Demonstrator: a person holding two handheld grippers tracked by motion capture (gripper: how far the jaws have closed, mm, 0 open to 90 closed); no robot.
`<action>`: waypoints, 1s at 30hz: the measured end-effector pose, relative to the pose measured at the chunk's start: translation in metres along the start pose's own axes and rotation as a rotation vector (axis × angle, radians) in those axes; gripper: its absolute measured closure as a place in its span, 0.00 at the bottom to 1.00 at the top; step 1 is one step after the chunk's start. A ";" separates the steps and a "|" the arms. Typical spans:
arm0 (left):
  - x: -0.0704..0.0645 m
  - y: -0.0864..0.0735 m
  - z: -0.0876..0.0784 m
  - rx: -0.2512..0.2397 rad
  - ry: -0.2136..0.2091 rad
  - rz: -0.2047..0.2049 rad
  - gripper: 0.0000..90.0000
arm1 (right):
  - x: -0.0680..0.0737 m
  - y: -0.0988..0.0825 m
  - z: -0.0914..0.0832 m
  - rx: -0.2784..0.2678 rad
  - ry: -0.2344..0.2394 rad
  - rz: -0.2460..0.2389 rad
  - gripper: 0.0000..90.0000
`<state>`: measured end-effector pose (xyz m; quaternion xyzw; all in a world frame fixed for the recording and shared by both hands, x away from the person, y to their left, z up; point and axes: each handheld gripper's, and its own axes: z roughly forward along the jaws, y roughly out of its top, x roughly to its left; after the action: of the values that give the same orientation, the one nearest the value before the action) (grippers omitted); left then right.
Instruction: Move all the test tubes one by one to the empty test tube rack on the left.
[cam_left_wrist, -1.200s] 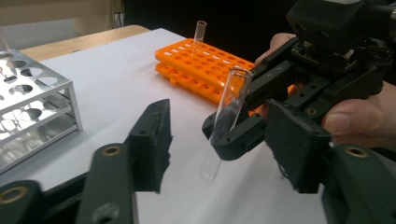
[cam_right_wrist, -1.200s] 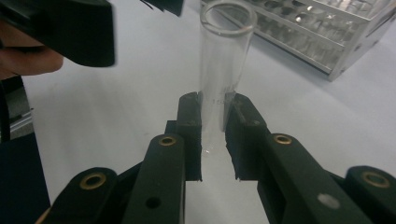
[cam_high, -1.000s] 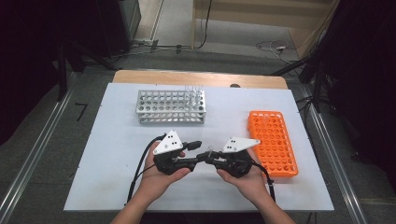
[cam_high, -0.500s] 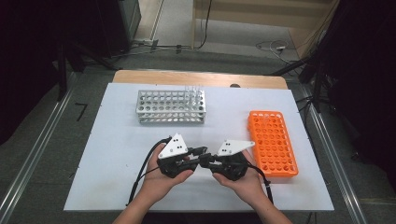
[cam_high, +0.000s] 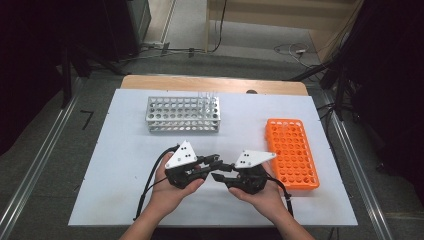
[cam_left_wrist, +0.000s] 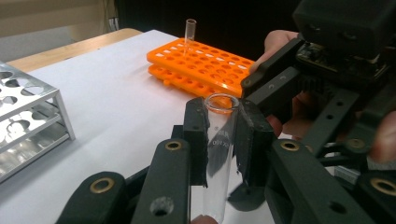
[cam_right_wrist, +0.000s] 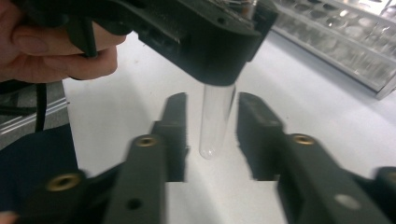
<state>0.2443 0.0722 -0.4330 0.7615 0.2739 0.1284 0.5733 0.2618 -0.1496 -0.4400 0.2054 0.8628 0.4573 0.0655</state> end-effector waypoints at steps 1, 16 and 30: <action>0.001 0.000 -0.001 -0.003 0.004 -0.002 0.85 | 0.000 -0.001 -0.001 -0.007 -0.002 0.001 0.56; 0.019 0.002 -0.012 -0.019 0.050 -0.036 0.85 | -0.019 -0.016 -0.042 -0.116 -0.055 0.054 0.11; 0.042 0.018 -0.021 -0.033 0.111 -0.039 0.85 | -0.041 -0.046 -0.087 -0.142 -0.160 0.119 0.07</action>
<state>0.2726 0.1093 -0.4142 0.7383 0.3180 0.1634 0.5720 0.2594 -0.2559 -0.4308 0.2868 0.8065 0.5025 0.1213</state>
